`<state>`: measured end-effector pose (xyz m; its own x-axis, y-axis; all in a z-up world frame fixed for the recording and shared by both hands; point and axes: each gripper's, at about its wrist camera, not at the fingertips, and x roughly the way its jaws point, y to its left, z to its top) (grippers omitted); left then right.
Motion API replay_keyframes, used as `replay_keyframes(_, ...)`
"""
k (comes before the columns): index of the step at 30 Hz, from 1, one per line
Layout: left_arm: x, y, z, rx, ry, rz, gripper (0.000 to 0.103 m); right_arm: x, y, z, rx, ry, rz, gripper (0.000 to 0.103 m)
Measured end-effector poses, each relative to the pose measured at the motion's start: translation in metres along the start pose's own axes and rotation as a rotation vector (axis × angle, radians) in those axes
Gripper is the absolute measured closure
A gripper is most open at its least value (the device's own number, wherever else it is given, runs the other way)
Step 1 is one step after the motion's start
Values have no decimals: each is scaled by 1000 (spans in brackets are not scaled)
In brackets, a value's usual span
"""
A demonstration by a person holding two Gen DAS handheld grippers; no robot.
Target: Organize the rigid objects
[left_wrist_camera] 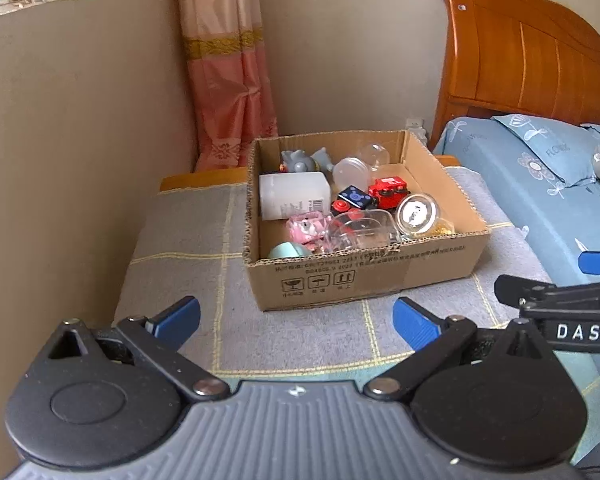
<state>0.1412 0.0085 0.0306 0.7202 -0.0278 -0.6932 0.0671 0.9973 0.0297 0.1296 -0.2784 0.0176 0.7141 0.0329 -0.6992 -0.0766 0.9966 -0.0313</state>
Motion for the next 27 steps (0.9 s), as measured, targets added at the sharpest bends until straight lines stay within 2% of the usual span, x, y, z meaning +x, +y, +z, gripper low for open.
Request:
replay_keyframes(6, -6, 1, -1, -10, -11, 53, 1, -11, 6, -1, -11, -10, 16, 0)
replay_keyframes(27, -11, 0, -1, -12, -12, 49, 1, -15, 8, -2, -17, -25, 22, 0)
